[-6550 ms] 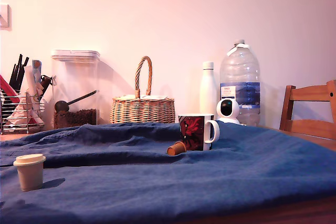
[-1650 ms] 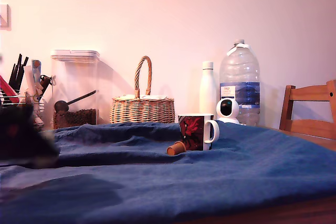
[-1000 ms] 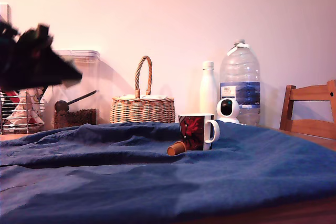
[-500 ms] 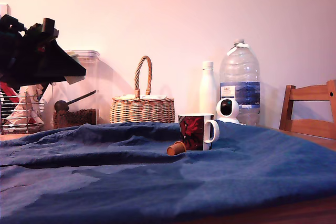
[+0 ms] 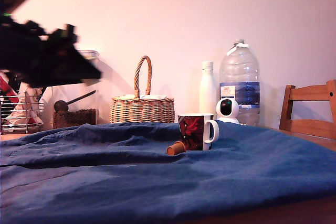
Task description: Pick up the coffee capsules on the table and drop them inside the coffee cup
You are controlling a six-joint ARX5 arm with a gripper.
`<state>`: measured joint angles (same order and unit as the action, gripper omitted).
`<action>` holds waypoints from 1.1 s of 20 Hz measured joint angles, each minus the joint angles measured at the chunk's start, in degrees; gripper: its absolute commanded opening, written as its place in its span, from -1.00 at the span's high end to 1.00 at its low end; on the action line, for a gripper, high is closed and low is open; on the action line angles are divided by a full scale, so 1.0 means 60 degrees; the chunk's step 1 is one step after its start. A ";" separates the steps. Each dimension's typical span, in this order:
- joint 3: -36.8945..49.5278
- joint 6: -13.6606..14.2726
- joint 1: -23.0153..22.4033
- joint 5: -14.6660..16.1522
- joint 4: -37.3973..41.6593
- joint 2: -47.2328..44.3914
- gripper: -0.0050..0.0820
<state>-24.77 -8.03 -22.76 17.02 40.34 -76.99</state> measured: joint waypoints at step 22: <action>-0.2703 0.0481 -0.0965 -0.0007 0.0007 -0.3555 0.46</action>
<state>-40.99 -5.15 -28.56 16.97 40.38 -98.32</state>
